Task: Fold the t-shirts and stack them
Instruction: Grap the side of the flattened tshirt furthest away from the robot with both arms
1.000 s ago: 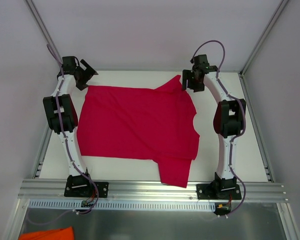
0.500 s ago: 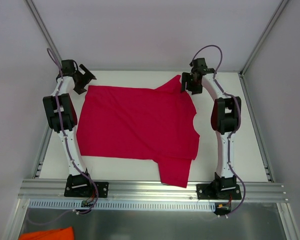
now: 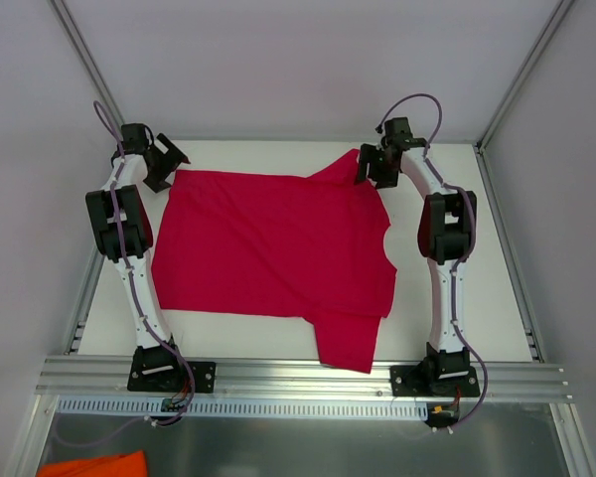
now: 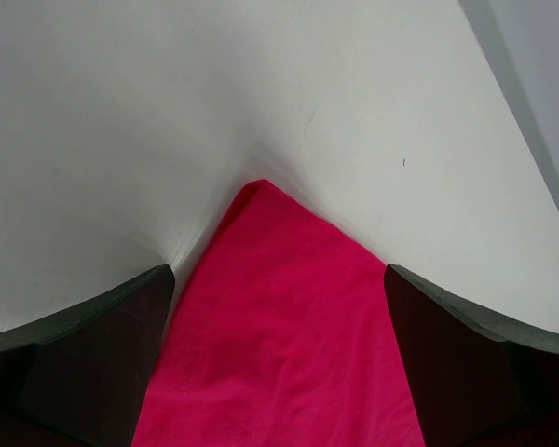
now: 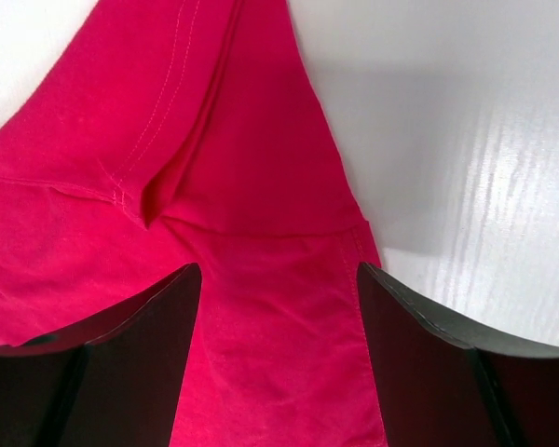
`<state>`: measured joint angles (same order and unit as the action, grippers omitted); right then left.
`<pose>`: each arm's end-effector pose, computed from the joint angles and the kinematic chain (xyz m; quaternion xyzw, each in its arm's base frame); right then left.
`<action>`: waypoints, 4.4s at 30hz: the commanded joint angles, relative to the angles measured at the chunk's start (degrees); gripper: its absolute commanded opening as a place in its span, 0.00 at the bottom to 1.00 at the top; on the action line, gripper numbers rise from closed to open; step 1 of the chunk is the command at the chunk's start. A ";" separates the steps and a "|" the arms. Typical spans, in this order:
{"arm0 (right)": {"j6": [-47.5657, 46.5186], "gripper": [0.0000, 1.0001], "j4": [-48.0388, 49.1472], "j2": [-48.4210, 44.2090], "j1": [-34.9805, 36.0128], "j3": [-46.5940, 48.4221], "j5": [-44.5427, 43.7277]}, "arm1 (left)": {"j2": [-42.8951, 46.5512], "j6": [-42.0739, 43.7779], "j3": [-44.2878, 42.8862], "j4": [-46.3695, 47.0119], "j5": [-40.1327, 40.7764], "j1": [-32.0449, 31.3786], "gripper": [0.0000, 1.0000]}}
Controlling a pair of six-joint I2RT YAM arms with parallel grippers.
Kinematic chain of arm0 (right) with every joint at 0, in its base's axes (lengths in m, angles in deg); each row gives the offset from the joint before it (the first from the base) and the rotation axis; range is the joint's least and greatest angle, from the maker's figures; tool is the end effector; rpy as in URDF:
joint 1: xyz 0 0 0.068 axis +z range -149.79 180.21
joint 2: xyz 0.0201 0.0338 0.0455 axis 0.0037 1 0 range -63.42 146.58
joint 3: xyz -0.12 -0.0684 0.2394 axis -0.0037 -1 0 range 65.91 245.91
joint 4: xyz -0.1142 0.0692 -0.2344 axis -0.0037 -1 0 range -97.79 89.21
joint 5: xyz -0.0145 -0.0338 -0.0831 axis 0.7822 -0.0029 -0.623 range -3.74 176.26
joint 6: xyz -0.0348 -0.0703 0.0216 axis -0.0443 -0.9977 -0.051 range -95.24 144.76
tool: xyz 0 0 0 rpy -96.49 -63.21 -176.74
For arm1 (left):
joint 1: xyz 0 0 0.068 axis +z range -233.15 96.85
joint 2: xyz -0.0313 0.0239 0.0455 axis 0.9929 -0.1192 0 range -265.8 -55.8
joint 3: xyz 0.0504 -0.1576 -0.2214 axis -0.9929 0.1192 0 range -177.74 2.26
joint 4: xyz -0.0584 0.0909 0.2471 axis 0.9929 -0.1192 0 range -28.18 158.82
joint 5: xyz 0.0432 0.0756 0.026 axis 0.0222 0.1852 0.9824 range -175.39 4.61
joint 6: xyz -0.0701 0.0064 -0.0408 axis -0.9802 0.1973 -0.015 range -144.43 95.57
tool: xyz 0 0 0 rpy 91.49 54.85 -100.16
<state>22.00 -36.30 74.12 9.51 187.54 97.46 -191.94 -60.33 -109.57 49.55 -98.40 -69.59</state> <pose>0.5577 0.1052 0.1704 -0.1307 0.9308 0.1106 0.3230 0.5602 0.1189 0.1509 -0.3415 0.8480 -0.1781 0.3640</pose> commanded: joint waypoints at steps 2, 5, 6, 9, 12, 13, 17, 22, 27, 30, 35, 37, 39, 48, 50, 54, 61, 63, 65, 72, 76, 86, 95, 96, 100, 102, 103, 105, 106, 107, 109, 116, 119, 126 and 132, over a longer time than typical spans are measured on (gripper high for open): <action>1.62 0.72 0.79 1.15 -0.42 2.92 3.47 | -1.41 1.18 -1.55 -1.12 -1.22 0.32 0.99; 2.32 0.67 0.97 2.12 -0.34 3.01 4.26 | -1.59 1.62 -1.46 -1.65 -1.66 0.32 0.97; 2.41 0.66 0.97 2.38 -0.42 3.09 4.35 | -1.59 1.71 -1.46 -1.65 -1.92 0.50 0.95; 2.59 0.66 1.14 2.83 -0.42 2.66 4.09 | -1.24 1.54 -1.37 -1.83 -2.28 0.50 0.95; 2.24 0.67 1.23 2.56 -0.42 2.13 2.42 | -0.71 1.36 -1.11 -1.48 -2.54 0.59 0.96; 1.89 0.68 1.32 2.13 -0.42 1.87 1.38 | -0.36 1.36 -1.02 -1.30 -2.63 0.50 0.96; 1.53 0.68 1.14 1.51 -0.42 2.83 -0.56 | -0.18 1.36 -1.02 -0.77 -3.24 0.59 0.96; 0.57 0.68 1.84 0.28 -0.51 3.10 -3.20 | -0.18 1.27 -1.55 -0.77 -3.51 0.59 0.96; -0.14 0.68 3.16 0.01 -0.60 4.23 -5.05 | -0.01 1.62 -1.72 -0.77 -3.59 0.85 0.96; -0.14 0.68 2.64 0.80 -0.60 4.94 -5.14 | -0.01 1.71 -1.81 -0.86 -3.86 1.03 0.96; -1.54 0.68 4.55 -1.65 -0.60 0.66 -10.31 | 0.08 1.97 -1.90 -0.77 -3.95 1.12 0.96; -1.98 0.68 6.15 -3.32 -0.69 -0.25 -10.85 | -0.09 1.97 -2.07 -0.60 -4.30 1.29 0.96; -2.33 0.68 5.28 -2.63 -0.69 2.63 -10.76 | -0.79 1.80 -2.69 -0.95 -4.47 1.29 0.96; -2.25 0.66 1.67 1.15 -0.69 4.76 -6.72 | -2.47 1.97 -3.31 -1.48 -8.07 1.29 0.70; -2.33 0.66 1.41 1.33 -0.69 5.11 -6.11 | -2.90 1.80 -3.39 -1.30 -9.04 1.20 0.65; -2.51 0.66 0.70 1.16 -0.69 5.56 -5.32 | -4.05 1.62 -4.18 -1.30 -10.80 1.29 0.63; -2.68 0.65 -0.18 1.24 -0.77 5.12 -3.64 | -4.75 1.62 -4.54 -1.83 -11.33 1.47 0.62; -2.34 0.65 -0.61 1.51 -0.77 5.03 -3.03 | -4.67 1.80 -4.54 -2.00 -11.16 1.55 0.53; -2.16 0.65 -0.53 1.51 -0.77 4.85 -2.77 | -4.58 1.89 -4.45 -2.00 -11.07 1.64 0.50; -2.07 0.65 -0.62 1.42 -1.13 5.20 -2.15 | -4.84 1.71 -4.54 -2.18 -11.42 1.82 0.32; -1.37 0.65 -1.06 1.51 -1.21 4.94 -0.58 | -4.84 1.71 -4.62 -2.18 -11.77 1.82 0.30; 4.43 0.63 -0.53 4.76 -1.21 5.47 3.48 | -2.56 2.06 -4.18 -2.88 -12.91 1.91 0.29; 5.05 0.59 -3.07 6.78 -1.04 9.06 1.28 | -0.54 2.24 -4.10 -3.14 -13.44 1.91 0.28; 4.96 0.58 -3.34 7.04 -1.13 9.16 1.19 | -0.53 2.32 -4.18 -3.23 -13.44 2.08 0.27; 4.70 0.40 -3.43 6.96 -1.13 9.07 1.10 | -0.01 2.32 -4.10 -3.85 -13.62 2.17 0.26; 4.87 0.31 -3.60 6.96 -1.13 9.07 1.02 | 0.26 2.33 -4.10 -3.94 -13.70 2.17 0.25; 4.96 0.29 -3.69 7.04 -1.13 9.16 0.93 | 0.34 2.41 -4.10 -4.02 -13.62 2.26 0.25; 5.05 0.20 -3.87 7.05 -1.04 9.16 0.84 | 0.69 2.41 -4.10 -4.11 -13.70 2.35 0.25; 5.05 0.11 -3.87 7.05 -1.13 9.16 0.75 | 0.87 2.50 -4.10 -4.29 -13.88 2.52 0.25; 4.96 0.05 -3.96 7.05 -1.13 9.07 0.58 | 0.96 2.50 -4.10 -4.37 -13.88 2.61 0.25; 4.96 0.01 -4.22 6.87 -1.13 8.90 0.40 | 1.22 2.68 -3.92 -4.55 -14.31 2.61 0.25; 1.64 0.01 -4.40 2.39 -1.13 8.37 -1.00 | 3.51 0.92 -1.28 -1.13 -18.17 2.61 0.00; -0.13 0.01 -5.18 -0.41 -1.13 9.16 -2.23 | 4.47 0.22 -1.20 -0.07 -19.76 2.70 0.00; -3.21 0.01 -7.21 -8.58 -0.95 4.69 -4.61 | 10.00 -0.84 5.55 3.35 -22.84 2.61 0.00; -4.27 0.01 -8.08 -15.18 -0.69 0.46 -5.75 | 15.45 -0.31 12.59 4.06 -22.93 2.61 0.00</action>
<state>19.70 -43.34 65.07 8.66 188.58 93.75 -182.19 -60.68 -99.14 51.76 -119.60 -67.67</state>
